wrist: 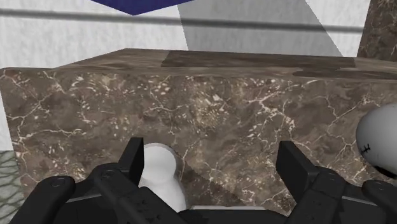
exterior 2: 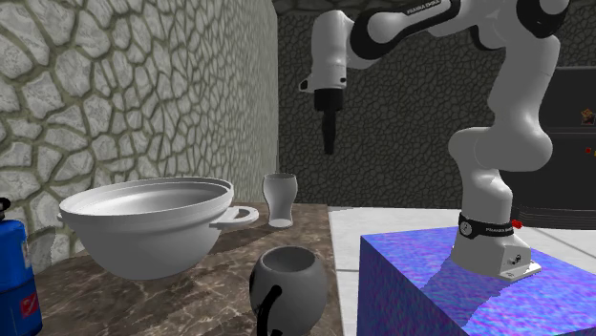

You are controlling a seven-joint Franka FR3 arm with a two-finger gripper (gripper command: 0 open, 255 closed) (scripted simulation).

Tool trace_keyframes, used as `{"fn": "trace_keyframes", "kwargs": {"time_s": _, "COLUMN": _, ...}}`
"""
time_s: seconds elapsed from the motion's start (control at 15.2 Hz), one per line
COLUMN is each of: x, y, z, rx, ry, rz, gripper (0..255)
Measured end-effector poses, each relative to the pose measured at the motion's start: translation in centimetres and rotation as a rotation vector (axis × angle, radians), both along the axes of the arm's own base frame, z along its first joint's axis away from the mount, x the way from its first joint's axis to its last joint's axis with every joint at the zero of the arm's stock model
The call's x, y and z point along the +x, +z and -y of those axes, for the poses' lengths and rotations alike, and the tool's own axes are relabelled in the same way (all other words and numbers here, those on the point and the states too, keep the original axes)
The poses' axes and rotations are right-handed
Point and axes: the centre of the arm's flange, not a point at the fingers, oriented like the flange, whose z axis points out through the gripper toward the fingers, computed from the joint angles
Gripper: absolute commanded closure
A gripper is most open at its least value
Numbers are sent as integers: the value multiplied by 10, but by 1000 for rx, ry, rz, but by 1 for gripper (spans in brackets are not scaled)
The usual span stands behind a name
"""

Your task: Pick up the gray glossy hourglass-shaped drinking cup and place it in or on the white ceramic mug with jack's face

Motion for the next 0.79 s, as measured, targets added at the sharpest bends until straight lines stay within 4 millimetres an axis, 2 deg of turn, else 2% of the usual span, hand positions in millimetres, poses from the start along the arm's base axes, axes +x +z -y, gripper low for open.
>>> {"fn": "trace_keyframes", "kwargs": {"time_s": 0.2, "x": 30, "y": -17, "z": 11, "rx": 11, "ry": -25, "rz": 17, "gripper": 0}}
{"fn": "trace_keyframes", "kwargs": {"time_s": 0.73, "x": 110, "y": -60, "z": 55, "rx": 41, "ry": -94, "rz": 61, "gripper": 0}}
{"fn": "trace_keyframes", "kwargs": {"time_s": 0.79, "x": 114, "y": -63, "z": 58, "rx": 43, "ry": -98, "rz": 64, "gripper": 0}}
